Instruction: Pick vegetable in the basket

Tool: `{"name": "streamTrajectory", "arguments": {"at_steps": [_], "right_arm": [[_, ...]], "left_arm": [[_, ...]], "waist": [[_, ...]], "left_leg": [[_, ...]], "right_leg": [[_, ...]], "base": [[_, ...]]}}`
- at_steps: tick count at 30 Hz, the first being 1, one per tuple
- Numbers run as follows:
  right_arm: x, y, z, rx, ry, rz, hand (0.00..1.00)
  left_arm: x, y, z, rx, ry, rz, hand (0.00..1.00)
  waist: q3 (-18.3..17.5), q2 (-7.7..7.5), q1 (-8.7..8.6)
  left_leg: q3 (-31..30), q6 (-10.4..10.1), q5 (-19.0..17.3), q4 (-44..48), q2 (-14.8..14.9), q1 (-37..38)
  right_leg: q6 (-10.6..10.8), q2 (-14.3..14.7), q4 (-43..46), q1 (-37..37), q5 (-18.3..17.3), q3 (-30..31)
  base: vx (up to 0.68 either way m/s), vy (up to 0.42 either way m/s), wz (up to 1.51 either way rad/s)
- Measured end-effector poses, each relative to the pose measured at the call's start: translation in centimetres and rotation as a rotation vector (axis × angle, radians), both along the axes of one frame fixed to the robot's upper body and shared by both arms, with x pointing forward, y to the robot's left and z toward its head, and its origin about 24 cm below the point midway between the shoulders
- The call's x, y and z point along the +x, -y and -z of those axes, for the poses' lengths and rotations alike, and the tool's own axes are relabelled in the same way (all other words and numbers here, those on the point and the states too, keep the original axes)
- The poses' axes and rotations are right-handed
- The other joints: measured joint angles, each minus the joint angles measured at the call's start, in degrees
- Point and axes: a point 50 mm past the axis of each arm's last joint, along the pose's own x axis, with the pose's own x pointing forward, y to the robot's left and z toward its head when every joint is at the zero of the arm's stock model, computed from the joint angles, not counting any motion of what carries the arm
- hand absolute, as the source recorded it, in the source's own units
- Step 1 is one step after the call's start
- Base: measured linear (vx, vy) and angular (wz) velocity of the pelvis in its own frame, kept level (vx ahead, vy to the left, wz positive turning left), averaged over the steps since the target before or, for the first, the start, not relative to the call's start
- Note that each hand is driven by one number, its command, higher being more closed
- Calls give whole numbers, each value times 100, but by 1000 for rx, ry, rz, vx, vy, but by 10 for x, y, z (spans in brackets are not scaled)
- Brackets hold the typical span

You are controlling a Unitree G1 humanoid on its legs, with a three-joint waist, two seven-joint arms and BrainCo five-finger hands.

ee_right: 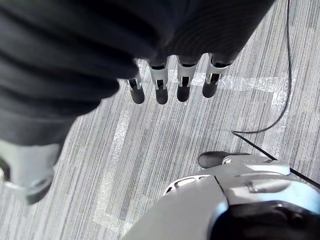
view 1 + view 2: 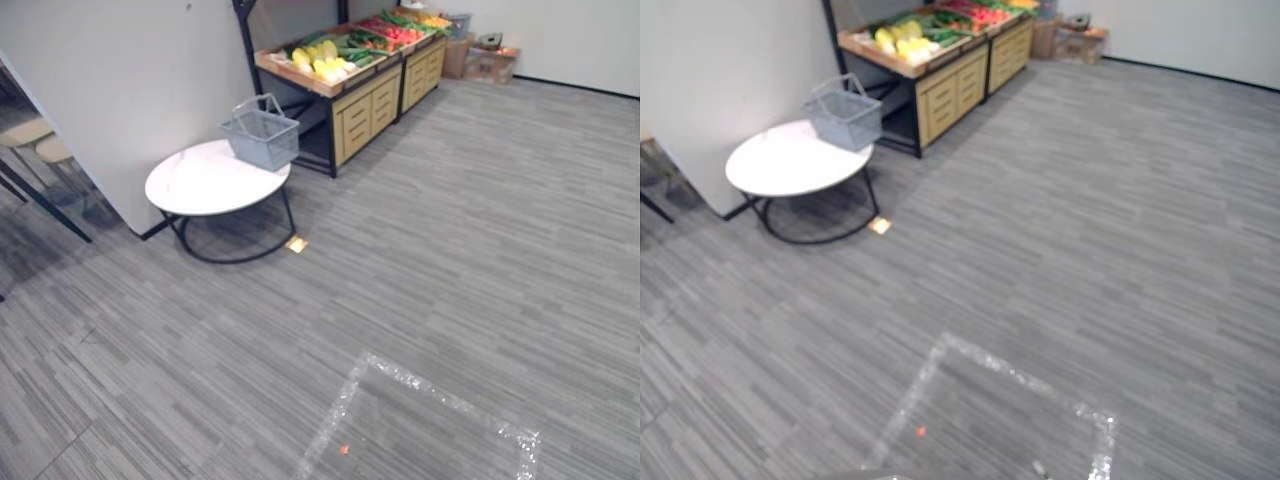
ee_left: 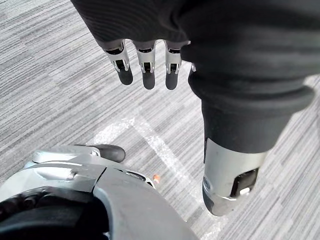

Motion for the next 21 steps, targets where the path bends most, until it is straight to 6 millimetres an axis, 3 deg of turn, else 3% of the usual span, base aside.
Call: {"name": "streamTrajectory", "arguments": {"at_steps": [10, 21], "right_arm": [[3, 1, -1, 6, 25, 33, 0], [2, 0, -1, 26, 40, 1, 0]], "left_arm": [[-2, 1, 0, -16, 15, -78, 0], [13, 0, -1, -4, 58, -53, 0]], "waist": [[41, -2, -2], [47, -24, -11]], "left_leg": [[9, 25, 18, -8, 6, 9], [129, 11, 5, -21, 14, 12]], "right_leg": [[13, 2, -2, -4, -10, -20], [0, 27, -92, 2, 4, 40]], "base": [[-51, -17, -1], [0, -6, -2]]}}
